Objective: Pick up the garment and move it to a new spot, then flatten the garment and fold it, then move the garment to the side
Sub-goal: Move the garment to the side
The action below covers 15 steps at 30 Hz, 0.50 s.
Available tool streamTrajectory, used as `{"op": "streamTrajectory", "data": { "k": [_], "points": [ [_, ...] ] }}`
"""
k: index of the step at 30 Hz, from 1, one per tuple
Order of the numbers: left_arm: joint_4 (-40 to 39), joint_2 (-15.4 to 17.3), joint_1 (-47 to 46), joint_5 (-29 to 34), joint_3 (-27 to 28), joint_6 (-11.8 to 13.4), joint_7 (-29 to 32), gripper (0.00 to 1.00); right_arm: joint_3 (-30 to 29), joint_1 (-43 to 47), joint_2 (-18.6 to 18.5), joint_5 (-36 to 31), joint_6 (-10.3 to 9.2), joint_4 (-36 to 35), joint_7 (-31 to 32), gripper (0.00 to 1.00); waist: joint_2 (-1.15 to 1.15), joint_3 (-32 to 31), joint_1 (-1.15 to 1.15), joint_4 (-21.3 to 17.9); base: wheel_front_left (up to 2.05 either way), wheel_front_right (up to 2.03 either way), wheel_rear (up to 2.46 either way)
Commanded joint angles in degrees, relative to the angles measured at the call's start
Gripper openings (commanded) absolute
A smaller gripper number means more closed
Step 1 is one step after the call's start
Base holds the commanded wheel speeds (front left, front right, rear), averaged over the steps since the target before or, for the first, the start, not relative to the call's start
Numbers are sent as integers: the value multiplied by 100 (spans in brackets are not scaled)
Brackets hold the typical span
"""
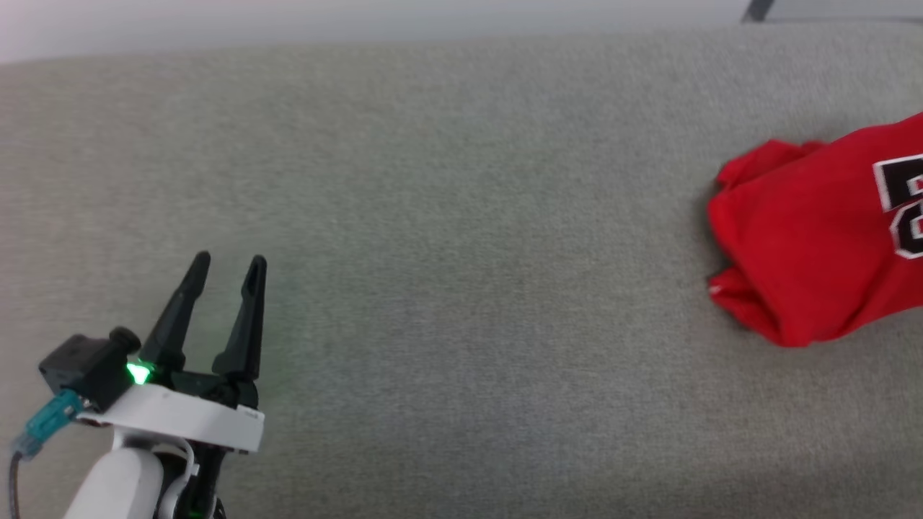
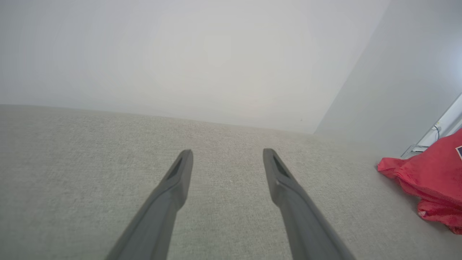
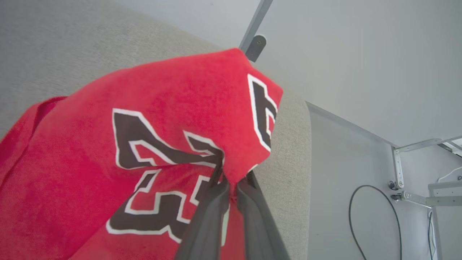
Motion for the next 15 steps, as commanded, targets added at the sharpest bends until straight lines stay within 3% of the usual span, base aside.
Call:
{"op": "streamTrajectory", "data": {
  "k": [1,7,15],
  "points": [
    [-24,38,-83,48,-13,-27,3,100,48,-137,-70,-23,-4,102,-127,0,0,293,0,-244,0,0,0],
    [-64,129,-292,68,-61,-28,3,100,325,-522,-284,-243,-5,757,-647,0,0,577,0,-433,0,0,0],
    [-67,262,-565,45,-204,-28,3,100,499,-972,-277,-622,-5,1744,-1217,0,0,918,0,-544,0,0,0]
  ]
}}
